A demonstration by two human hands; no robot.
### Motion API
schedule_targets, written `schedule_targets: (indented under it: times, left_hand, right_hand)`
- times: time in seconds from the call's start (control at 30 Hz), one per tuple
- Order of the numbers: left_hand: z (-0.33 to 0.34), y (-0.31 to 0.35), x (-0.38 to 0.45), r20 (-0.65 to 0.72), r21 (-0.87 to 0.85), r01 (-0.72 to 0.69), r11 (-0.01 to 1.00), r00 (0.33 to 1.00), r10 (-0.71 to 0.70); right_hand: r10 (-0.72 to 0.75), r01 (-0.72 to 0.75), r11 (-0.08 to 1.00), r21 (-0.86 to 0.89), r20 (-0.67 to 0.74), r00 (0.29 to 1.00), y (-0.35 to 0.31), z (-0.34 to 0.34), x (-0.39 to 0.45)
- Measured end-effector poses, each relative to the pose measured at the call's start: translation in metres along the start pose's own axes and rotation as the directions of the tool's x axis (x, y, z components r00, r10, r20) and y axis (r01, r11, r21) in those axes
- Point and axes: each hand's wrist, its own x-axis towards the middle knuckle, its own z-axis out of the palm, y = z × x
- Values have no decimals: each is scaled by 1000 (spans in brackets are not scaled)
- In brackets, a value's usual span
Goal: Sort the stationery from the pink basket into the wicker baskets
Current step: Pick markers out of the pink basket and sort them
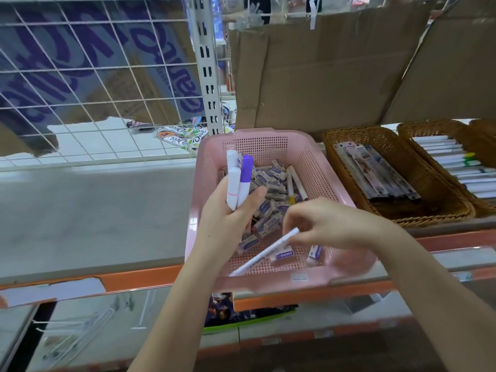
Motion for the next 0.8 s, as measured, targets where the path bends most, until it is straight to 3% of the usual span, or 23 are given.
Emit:
schedule_targets:
  times: [0.1,0.17,0.37,0.57,0.67,0.8]
  left_hand:
    - [0,5,-4,47,-17,-39,999,998,39]
    - [0,7,-5,90,-46,-64,997,994,68]
    - [1,11,-8,179,-129,-53,990,981,76]
    - [2,10,-7,71,-36,-80,996,994,82]
    - [2,8,-7,16,2,-36,999,999,36]
    - [1,3,-5,-25,22,-7,1000,1000,8]
  right_hand:
    - [-70,119,962,247,-198,978,-8,-13,-12]
    - [-106,203,927,317,-297,949,-16,-20,-19]
    - [-183,338,911,238,-502,846,-49,-29,-26]
    - [-216,382,893,236,-520,826,-65,-32,-19]
    - [-204,324,926,196,-463,863,-50,-45,-17]
    - [0,28,998,50,-487,874,-9,-59,-1]
